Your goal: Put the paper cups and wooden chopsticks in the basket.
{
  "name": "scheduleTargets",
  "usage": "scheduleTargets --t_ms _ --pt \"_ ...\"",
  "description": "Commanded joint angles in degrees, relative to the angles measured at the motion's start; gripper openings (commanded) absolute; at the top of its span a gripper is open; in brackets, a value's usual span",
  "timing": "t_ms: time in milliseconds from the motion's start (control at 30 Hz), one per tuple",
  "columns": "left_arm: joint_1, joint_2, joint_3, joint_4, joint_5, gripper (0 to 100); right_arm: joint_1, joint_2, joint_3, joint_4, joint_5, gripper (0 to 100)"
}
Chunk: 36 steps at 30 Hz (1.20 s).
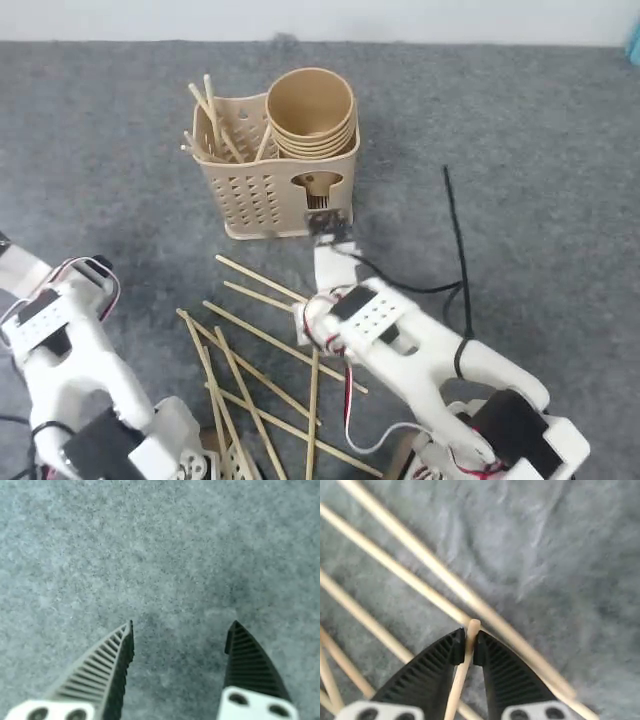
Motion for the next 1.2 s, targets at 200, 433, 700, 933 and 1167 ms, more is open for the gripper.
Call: scheduleTargets --t_ms 200,433,700,933,1167 --pt "0.35 0.0 -2.42 -1.14 0.35 28 4.88 -18.77 -19.78 22.29 10.9 0.8" --pt "0.35 0.0 -2.42 -1.14 0.35 28 4.97 -33.54 -33.85 12.7 21.63 0.8" --pt "0.44 0.0 -2.42 -1.14 0.35 28 4.97 -33.89 -35.25 -26.42 30.77 0.8" --pt "0.53 0.0 -2.42 -1.14 0.35 28 4.97 -20.88 -42.55 -44.79 38.24 0.8" --pt "0.53 0.26 -2.68 -1.14 0.35 28 6.11 -7.52 -48.26 -41.54 38.42 0.8"
